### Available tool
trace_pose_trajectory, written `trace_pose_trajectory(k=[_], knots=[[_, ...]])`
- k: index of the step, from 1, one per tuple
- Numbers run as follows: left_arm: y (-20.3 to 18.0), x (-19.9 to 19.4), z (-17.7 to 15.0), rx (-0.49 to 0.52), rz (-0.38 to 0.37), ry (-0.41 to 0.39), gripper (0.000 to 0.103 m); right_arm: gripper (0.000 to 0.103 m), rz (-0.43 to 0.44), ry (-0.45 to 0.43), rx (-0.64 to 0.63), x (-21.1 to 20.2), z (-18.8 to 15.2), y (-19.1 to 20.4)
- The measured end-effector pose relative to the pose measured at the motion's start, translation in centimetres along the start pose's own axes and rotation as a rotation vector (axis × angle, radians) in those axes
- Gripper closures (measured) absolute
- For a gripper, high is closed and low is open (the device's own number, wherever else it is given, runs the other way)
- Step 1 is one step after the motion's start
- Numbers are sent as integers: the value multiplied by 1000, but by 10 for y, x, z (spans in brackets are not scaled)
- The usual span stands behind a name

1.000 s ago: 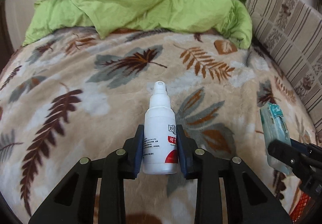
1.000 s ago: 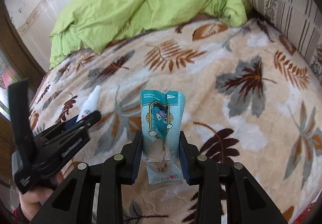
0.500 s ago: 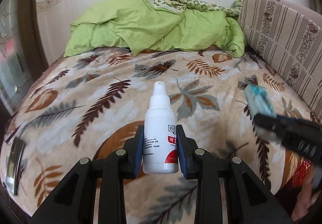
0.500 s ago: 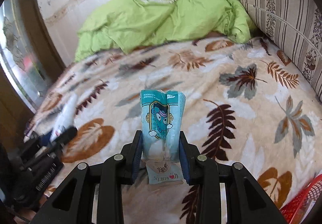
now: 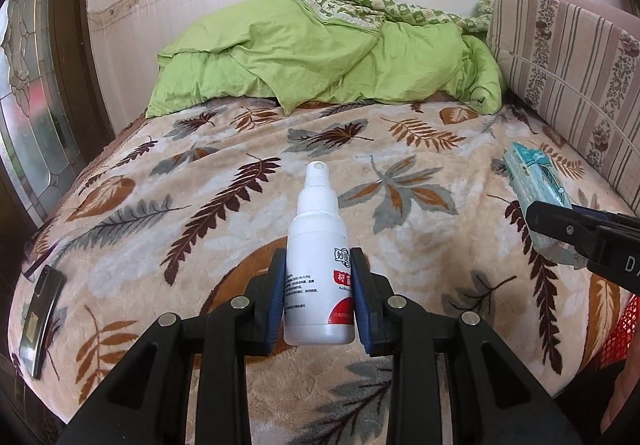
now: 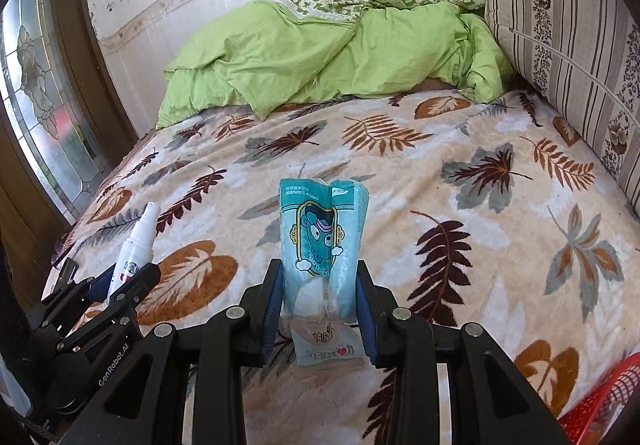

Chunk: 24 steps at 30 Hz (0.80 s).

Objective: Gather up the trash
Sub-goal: 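Hold the teal packet and white spray bottle raised above the bed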

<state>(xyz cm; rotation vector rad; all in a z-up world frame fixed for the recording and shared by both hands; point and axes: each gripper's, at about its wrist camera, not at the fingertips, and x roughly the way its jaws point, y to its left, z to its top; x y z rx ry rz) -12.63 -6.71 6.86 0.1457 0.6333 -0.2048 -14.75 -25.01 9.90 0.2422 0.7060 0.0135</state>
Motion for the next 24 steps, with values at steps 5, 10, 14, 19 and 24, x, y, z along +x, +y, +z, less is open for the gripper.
trace_pose_trajectory(k=[5, 10, 14, 19, 24], knots=[[2, 4, 1, -6, 0, 5, 74, 67, 2, 11, 12, 4, 1, 0], [3, 6, 1, -6, -2, 7, 74, 67, 0, 13, 8, 5, 1, 1], [3, 6, 1, -4, -1, 6, 74, 67, -1, 11, 5, 5, 1, 0], [2, 6, 1, -5, -1, 7, 74, 67, 0, 9, 9, 4, 0, -1], [2, 6, 1, -5, -1, 8, 74, 67, 1, 8, 9, 2, 0, -3]])
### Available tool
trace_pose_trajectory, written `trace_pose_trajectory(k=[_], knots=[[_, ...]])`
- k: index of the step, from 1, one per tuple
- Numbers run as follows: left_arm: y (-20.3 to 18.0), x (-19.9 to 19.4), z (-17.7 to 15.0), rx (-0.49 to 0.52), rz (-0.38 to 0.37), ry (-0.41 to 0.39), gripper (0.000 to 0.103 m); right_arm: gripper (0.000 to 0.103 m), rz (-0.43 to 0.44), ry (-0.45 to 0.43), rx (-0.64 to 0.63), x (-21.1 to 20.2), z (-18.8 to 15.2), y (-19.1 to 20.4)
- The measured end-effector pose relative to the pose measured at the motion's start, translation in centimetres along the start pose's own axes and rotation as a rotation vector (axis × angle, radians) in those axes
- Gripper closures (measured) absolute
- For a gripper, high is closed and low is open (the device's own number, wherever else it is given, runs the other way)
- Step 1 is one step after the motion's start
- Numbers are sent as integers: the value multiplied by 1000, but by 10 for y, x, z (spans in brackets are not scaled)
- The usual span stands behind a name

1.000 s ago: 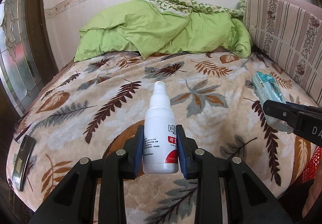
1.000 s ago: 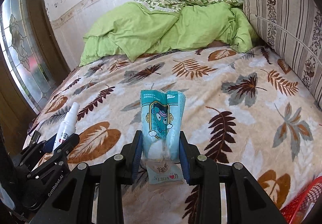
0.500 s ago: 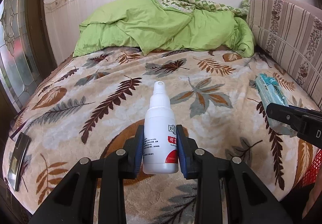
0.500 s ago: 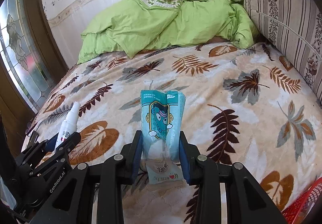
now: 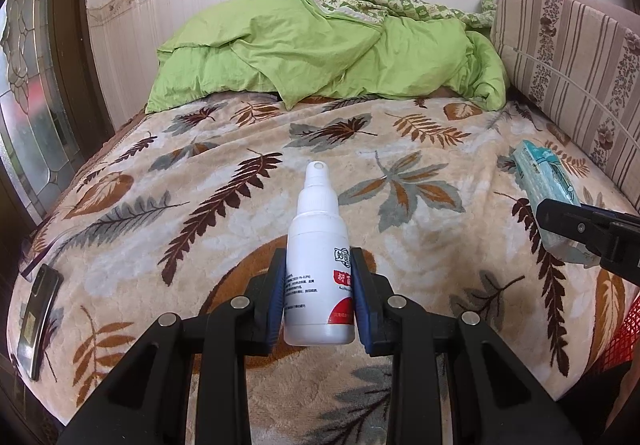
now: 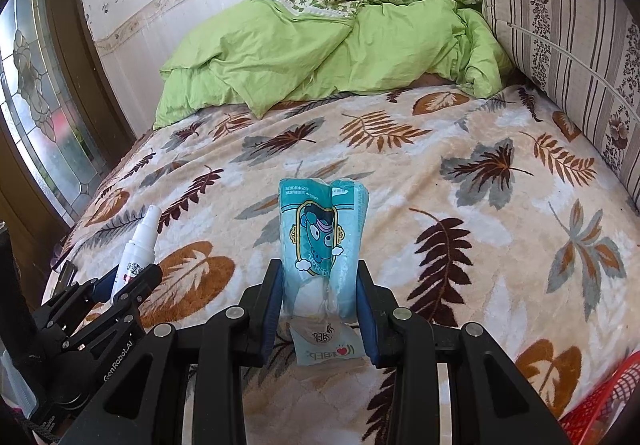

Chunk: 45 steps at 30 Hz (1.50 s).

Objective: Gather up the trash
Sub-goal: 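Hold the teal packet and white spray bottle raised above the bed, then carry both items over the red basket and open both grippers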

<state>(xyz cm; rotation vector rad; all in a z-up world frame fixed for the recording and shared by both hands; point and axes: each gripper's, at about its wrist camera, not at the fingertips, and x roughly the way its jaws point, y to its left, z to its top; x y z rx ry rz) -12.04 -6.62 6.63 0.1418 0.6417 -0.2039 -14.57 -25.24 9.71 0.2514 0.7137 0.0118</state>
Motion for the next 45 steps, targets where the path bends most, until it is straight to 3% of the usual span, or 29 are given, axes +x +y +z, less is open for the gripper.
trace_pose_trajectory(k=[21, 25, 32, 41, 45], knots=[[-1, 1, 1, 1, -1, 2, 74, 67, -2, -4, 5, -3, 0, -2], [-1, 3, -1, 3, -46, 4, 74, 67, 8, -10, 29, -9, -1, -6], [-33, -26, -1, 63, -218, -20, 74, 67, 48, -5, 155, -50, -17, -38], [-140, -82, 4, 241, -569, 16, 74, 65, -165, -68, 371, -165, -75, -151], [-200, -102, 0, 309, -748, 85, 74, 64, -278, -97, 494, -212, -104, -202]])
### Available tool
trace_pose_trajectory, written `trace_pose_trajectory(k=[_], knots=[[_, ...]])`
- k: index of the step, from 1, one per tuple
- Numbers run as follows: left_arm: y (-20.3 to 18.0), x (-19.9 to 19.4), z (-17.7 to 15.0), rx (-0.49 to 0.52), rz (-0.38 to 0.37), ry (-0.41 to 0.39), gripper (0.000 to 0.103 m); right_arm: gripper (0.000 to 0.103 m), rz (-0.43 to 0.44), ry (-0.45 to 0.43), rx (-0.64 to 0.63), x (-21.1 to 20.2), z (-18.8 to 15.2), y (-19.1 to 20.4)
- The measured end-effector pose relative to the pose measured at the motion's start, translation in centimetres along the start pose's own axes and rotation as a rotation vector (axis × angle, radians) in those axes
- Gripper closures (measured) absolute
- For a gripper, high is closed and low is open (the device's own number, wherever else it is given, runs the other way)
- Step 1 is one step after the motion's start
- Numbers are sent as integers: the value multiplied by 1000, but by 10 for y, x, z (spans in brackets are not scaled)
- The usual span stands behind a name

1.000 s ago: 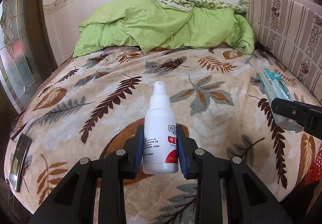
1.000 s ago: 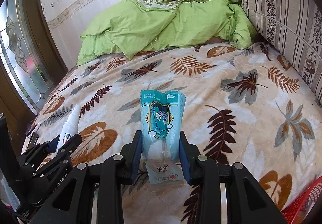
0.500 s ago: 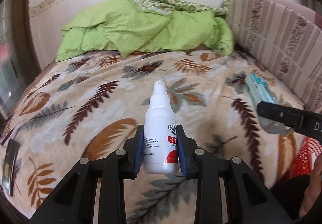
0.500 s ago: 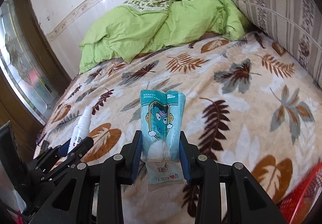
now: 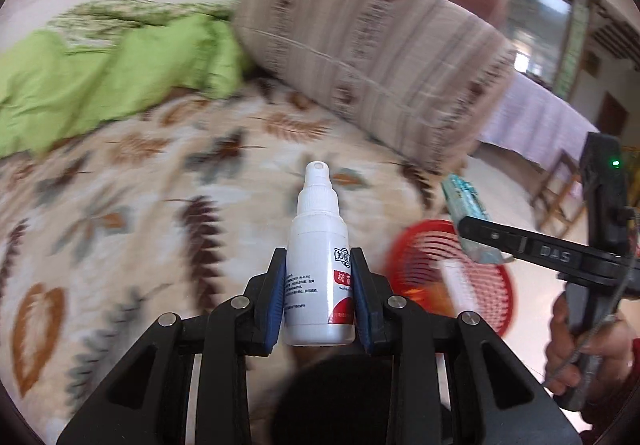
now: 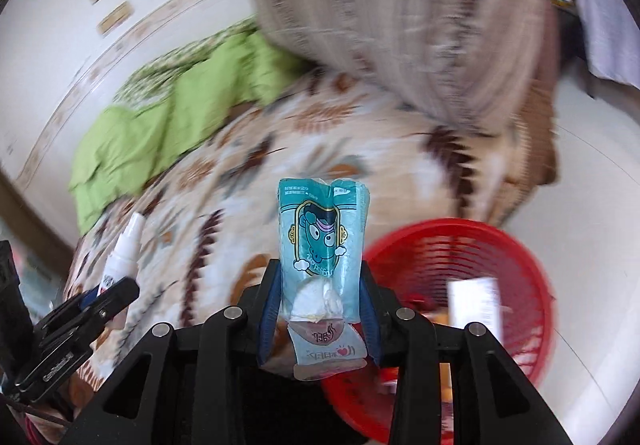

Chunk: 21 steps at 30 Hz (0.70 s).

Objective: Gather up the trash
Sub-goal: 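Carry both items over the red basket and open both grippers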

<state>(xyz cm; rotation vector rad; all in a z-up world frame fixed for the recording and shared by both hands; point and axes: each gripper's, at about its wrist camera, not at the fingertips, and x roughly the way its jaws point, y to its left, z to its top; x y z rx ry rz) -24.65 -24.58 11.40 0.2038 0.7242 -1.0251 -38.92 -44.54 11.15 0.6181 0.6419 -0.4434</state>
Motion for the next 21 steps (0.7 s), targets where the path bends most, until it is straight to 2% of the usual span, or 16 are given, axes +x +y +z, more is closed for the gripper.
trace_pose_trajectory(k=[1, 6, 7, 9, 10, 12, 14, 16, 18, 21], knots=[[-17, 8, 2, 16, -43, 19, 74, 64, -21, -9, 20, -6, 0, -12], [-69, 42, 13, 82, -152, 82, 74, 59, -94, -15, 96, -23, -1, -58], [-79, 49, 13, 94, -167, 95, 74, 53, -103, -9, 100, -23, -2, -61], [-93, 59, 12, 127, -177, 124, 72, 47, -117, 6, 114, -21, -2, -69], [-97, 60, 11, 135, -169, 129, 62, 45, -135, 6, 118, -22, -3, -70], [-95, 54, 9, 127, -172, 115, 53, 42, -158, -4, 110, -26, -4, -70], [-93, 47, 12, 134, -148, 98, 49, 39, -195, -24, 87, -32, -5, -66], [-84, 33, 13, 143, -96, 55, 31, 31, -258, -56, 47, -39, -7, -53], [-71, 15, 13, 146, -39, 0, 21, 25, -345, -91, -4, -44, -10, -34], [-54, -10, 8, 159, 32, -60, 8, 13, -419, -135, -44, -49, -18, -9]])
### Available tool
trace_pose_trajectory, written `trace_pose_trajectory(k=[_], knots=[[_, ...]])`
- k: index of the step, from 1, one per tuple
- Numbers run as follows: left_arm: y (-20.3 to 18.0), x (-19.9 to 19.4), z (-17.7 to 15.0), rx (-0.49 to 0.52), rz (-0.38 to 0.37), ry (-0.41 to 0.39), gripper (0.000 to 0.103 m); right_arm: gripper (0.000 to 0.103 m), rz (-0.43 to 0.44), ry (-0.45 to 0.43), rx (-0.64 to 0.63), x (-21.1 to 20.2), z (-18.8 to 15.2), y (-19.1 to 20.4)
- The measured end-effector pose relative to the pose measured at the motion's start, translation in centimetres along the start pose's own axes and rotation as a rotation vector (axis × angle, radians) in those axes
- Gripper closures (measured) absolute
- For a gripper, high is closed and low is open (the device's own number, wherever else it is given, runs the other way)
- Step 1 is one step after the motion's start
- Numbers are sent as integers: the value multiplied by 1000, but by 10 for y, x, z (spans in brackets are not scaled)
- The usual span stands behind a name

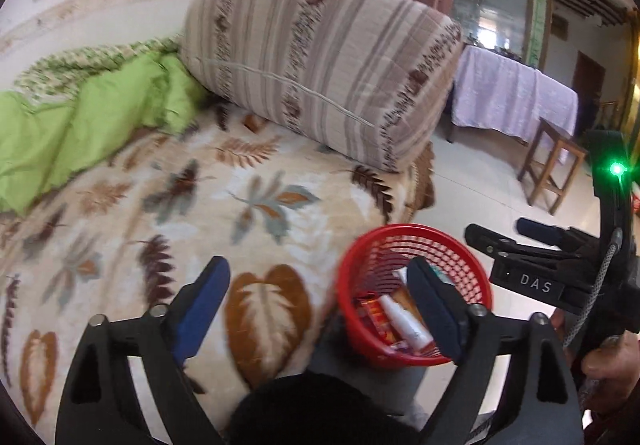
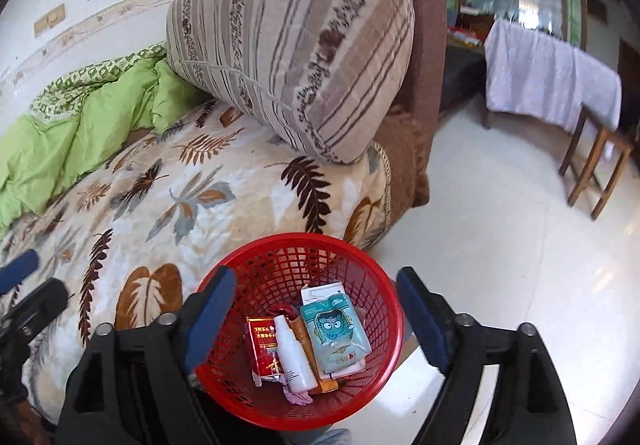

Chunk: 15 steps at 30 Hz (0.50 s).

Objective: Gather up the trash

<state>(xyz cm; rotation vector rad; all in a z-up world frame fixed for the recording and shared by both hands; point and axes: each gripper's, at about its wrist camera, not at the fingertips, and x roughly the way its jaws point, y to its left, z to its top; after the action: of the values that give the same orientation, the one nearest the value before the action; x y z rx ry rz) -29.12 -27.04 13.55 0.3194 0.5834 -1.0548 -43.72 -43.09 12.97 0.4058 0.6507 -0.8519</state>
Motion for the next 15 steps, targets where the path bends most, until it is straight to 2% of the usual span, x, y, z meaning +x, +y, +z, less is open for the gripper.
trace_pose_trajectory(k=[4, 6, 10, 12, 15], knots=[[23, -31, -17, -4, 122, -44, 0, 5, -94, -39, -22, -15, -13, 28], [35, -42, -26, -13, 177, -46, 0, 3, -149, -42, -18, -20, -22, 40], [45, -59, -42, 11, 281, -84, 0, 3, -149, -20, -51, -25, -37, 57], [48, -64, -47, 18, 307, -91, 0, 3, -178, -18, -79, -26, -38, 63], [52, -71, -52, 19, 307, -104, 0, 3, -184, -18, -87, -29, -38, 68]])
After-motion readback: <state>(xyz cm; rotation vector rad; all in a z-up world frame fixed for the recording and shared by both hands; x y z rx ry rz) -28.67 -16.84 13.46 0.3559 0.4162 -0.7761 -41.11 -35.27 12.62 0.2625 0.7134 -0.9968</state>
